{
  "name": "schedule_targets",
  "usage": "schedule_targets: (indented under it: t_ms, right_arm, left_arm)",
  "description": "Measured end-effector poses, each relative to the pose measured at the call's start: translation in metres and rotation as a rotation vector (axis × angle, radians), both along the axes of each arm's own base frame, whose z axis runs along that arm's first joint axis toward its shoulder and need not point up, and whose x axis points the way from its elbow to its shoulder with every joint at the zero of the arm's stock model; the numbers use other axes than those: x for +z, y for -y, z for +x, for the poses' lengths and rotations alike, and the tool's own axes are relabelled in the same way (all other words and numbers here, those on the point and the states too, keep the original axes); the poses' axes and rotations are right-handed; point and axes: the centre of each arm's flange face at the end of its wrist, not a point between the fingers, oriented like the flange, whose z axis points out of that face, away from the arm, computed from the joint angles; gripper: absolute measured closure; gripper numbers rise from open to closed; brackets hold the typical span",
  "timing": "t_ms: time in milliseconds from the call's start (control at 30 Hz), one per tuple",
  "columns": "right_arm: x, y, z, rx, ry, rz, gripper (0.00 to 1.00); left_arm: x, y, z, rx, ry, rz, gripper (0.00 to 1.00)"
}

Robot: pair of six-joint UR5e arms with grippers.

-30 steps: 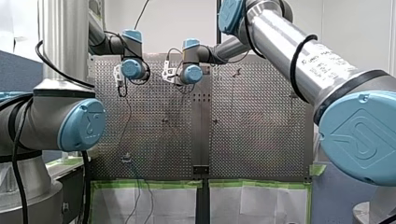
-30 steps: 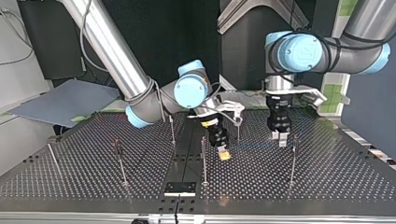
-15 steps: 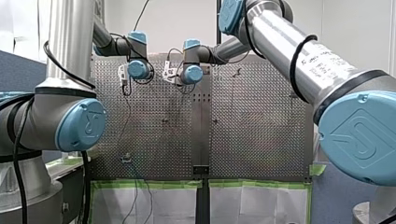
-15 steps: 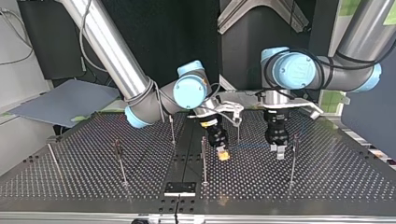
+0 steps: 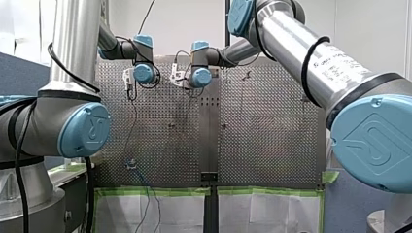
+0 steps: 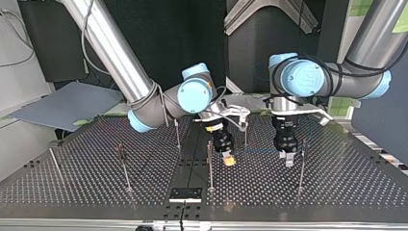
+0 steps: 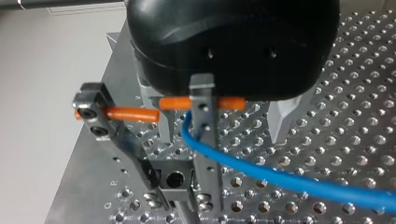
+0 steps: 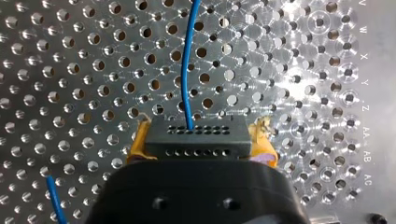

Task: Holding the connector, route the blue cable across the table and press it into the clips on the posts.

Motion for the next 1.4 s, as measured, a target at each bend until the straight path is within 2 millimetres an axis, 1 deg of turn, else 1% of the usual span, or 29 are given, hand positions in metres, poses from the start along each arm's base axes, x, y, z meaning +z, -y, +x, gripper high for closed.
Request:
schedule_targets:
  t_ms: [33, 67, 100, 133, 167, 200, 233, 267, 300, 600, 733, 833, 1067, 1400]
  right_arm:
    - [0.000, 0.000, 0.000, 0.000, 0.000, 0.000, 1.00]
    - [0.000, 0.000, 0.000, 0.000, 0.000, 0.000, 1.00]
    - [0.000, 0.000, 0.000, 0.000, 0.000, 0.000, 1.00]
    - [0.000, 0.000, 0.000, 0.000, 0.000, 0.000, 1.00]
    - [0.000, 0.000, 0.000, 0.000, 0.000, 0.000, 1.00]
    - [0.000, 0.000, 0.000, -0.001, 0.000, 0.000, 1.00]
    - [0.000, 0.000, 0.000, -0.001, 0.000, 0.000, 1.00]
    - [0.000, 0.000, 0.000, -0.001, -0.001, 0.000, 1.00]
    - [0.000, 0.001, 0.000, -0.001, -0.001, 0.000, 1.00]
    - [0.000, 0.001, -0.001, -0.001, -0.001, 0.001, 1.00]
    - [-0.003, 0.000, -0.001, -0.002, -0.005, 0.005, 1.00]
    - [-0.008, 0.000, -0.002, -0.003, -0.012, 0.011, 1.00]
    - [-0.021, -0.001, -0.005, -0.006, -0.034, 0.027, 1.00]
    - [-0.036, -0.003, -0.008, -0.005, -0.062, 0.051, 1.00]
  left_arm:
    - [0.000, 0.000, 0.000, 0.000, 0.000, -0.001, 0.32]
    - [0.000, 0.000, 0.000, 0.001, -0.001, -0.002, 0.43]
    - [0.000, 0.000, 0.000, 0.001, -0.001, -0.004, 0.61]
    - [-0.001, -0.001, 0.000, 0.001, -0.002, -0.005, 0.61]
    - [-0.001, -0.001, 0.000, 0.001, -0.003, -0.008, 0.77]
    - [-0.001, -0.001, 0.000, 0.001, -0.003, -0.010, 0.85]
    - [-0.001, -0.001, 0.000, 0.001, -0.004, -0.012, 0.85]
    - [-0.001, -0.001, 0.000, 0.000, -0.005, -0.016, 0.95]
    - [-0.001, -0.001, 0.000, 0.000, -0.006, -0.018, 1.00]
    - [-0.003, -0.002, -0.003, 0.019, -0.023, -0.027, 1.00]
    - [-0.008, -0.001, -0.006, 0.028, -0.040, -0.026, 1.00]
    - [-0.016, 0.001, -0.010, 0.028, -0.059, -0.019, 1.00]
    - [-0.040, 0.006, -0.024, 0.020, -0.109, 0.003, 1.00]
    - [-0.072, 0.012, -0.043, 0.004, -0.139, 0.010, 1.00]
